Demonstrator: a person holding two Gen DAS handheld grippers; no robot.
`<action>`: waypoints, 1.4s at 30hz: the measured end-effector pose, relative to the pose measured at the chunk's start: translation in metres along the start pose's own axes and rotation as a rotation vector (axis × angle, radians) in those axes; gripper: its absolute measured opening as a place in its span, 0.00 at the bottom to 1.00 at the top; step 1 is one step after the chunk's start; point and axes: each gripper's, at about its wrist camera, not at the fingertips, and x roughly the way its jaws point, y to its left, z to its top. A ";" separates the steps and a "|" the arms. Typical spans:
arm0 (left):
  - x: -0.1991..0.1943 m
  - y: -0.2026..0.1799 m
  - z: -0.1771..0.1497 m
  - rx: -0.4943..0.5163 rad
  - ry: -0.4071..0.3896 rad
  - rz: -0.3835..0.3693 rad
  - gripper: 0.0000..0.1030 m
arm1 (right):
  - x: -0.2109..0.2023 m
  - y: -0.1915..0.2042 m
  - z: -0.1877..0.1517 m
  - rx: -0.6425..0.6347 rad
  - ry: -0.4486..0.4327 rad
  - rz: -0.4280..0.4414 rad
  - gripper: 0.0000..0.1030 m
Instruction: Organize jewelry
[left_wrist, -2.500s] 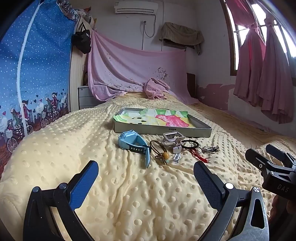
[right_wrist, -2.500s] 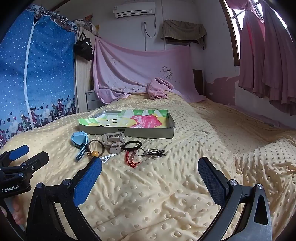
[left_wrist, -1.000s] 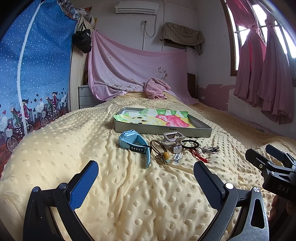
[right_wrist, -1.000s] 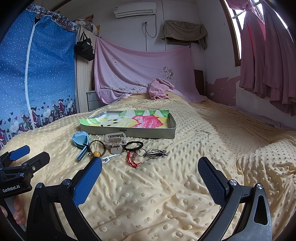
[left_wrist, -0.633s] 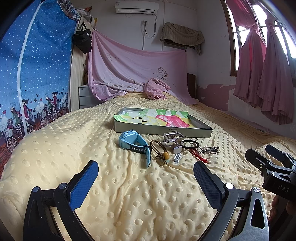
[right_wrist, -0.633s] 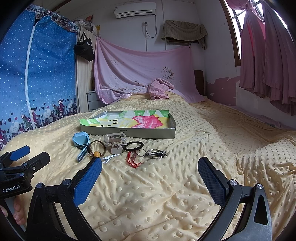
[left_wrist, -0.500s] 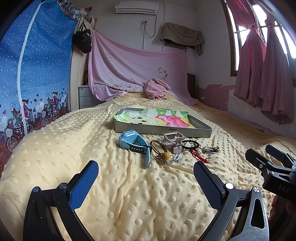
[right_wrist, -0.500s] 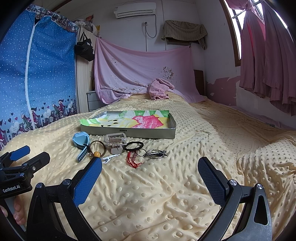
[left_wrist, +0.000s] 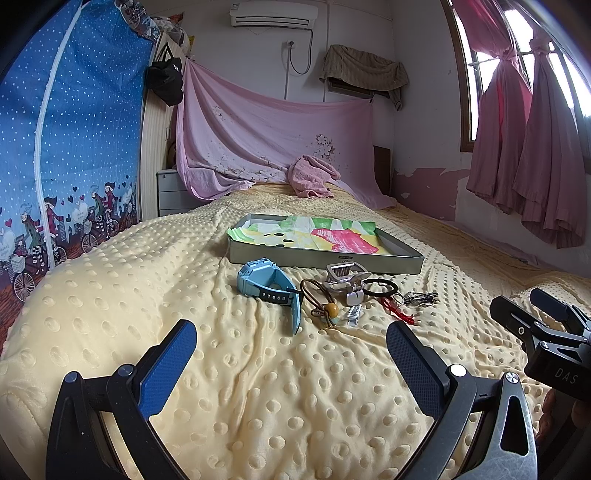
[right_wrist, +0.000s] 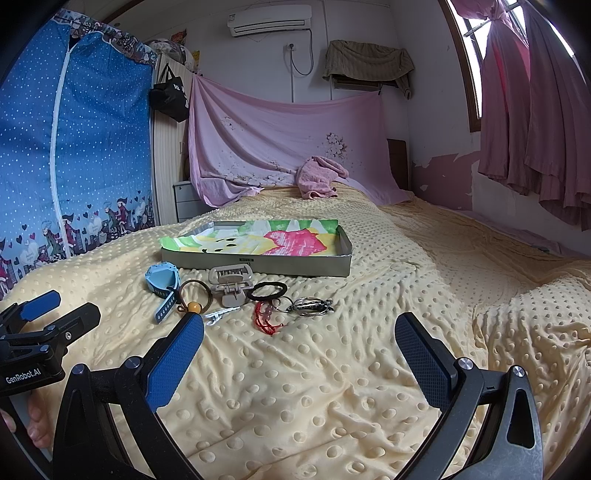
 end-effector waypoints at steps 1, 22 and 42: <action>0.000 0.000 0.000 0.000 0.000 0.000 1.00 | 0.000 0.000 0.000 0.000 0.000 0.000 0.99; 0.020 0.006 0.013 -0.028 0.018 0.009 1.00 | 0.014 -0.002 0.007 0.037 0.021 0.062 0.99; 0.107 0.051 0.036 -0.239 0.149 0.021 0.96 | 0.105 0.007 0.023 0.047 0.146 0.236 0.80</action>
